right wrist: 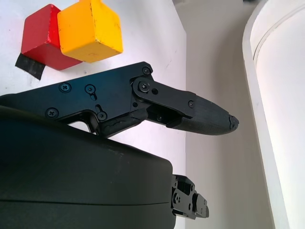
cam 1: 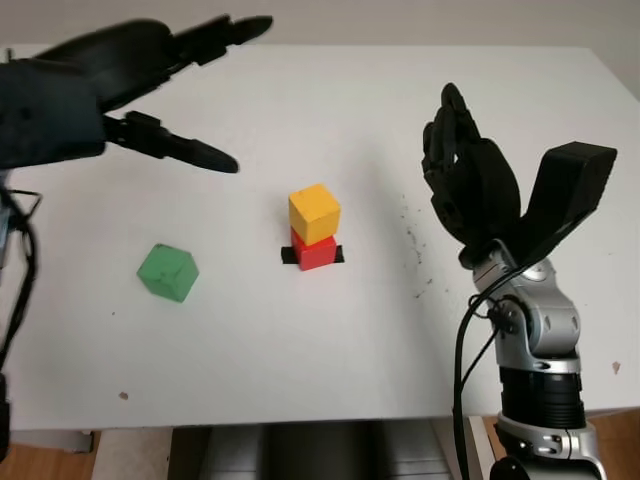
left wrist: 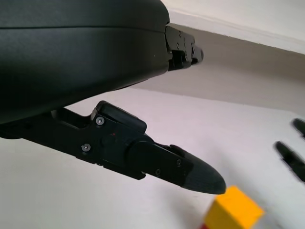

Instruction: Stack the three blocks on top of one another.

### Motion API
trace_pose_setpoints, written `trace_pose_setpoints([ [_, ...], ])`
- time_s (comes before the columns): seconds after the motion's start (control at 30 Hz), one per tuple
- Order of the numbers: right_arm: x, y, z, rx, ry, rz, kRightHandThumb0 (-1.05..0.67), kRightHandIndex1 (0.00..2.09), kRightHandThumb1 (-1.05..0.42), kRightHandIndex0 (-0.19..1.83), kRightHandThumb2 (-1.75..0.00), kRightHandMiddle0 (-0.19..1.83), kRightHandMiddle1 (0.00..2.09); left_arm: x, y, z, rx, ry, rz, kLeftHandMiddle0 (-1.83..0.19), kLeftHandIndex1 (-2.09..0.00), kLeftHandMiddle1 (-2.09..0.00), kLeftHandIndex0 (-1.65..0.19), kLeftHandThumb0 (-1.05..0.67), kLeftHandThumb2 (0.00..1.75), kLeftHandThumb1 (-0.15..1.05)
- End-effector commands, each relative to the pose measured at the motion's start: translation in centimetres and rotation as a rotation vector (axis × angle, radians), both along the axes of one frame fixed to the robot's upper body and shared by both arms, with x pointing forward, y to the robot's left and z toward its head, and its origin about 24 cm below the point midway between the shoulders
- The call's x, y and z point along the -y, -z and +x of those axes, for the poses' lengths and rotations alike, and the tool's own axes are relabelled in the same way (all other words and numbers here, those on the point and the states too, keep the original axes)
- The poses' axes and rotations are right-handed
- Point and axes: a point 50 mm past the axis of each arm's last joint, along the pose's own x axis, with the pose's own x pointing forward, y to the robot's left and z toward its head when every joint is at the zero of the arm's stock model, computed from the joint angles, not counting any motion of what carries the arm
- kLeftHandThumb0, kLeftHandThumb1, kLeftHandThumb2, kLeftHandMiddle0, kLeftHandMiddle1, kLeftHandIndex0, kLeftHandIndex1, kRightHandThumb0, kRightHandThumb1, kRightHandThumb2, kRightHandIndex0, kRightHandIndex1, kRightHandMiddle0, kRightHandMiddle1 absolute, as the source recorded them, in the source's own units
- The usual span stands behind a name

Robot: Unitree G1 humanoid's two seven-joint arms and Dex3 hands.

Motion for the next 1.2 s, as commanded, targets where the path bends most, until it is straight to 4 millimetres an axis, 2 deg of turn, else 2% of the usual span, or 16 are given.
trace_pose_setpoints([
  [0.0, -0.1, -0.5, 0.0, 0.026, -0.002, 0.004, -0.67, 0.0, -1.05, -0.19, -0.71, -0.19, 0.0, -0.6, 0.4, -1.6, 0.0, -0.042, 0.029, 0.14, -0.11, -0.05, -0.16, -0.83, 0.07, 1.03],
  [0.2, 0.0, -0.7, 0.2, 0.031, -0.01, -0.009, -0.68, 0.0, -1.05, -0.19, -0.7, -0.19, 0.0, -2.1, 1.9, -4.8, -0.091, -0.121, 0.09, 0.13, -0.09, -0.05, -0.19, -0.83, 0.04, 0.98],
  [0.5, 0.1, -1.0, 0.4, 0.035, -0.029, -0.028, -0.68, 0.0, -1.05, -0.19, -0.72, -0.19, 0.0, -2.8, 3.0, -6.1, -0.22, -0.169, 0.242, 0.19, -0.04, -0.01, -0.08, -0.8, 0.05, 0.96],
  [0.83, 0.0, -1.3, 0.5, 0.037, -0.021, -0.029, -0.67, 0.0, -1.05, -0.19, -0.75, -0.19, 0.0, -2.1, 4.7, -5.4, -0.297, -0.232, 0.335, 0.19, -0.04, 0.0, -0.03, -0.85, 0.06, 1.0],
  [1.17, 0.4, -1.3, 0.4, 0.039, -0.022, -0.028, -0.67, 0.0, -1.05, -0.19, -0.75, -0.19, 0.0, -2.0, 7.7, -3.3, -0.246, -0.228, 0.321, 0.19, -0.09, 0.0, -0.14, -0.79, 0.06, 1.01],
])
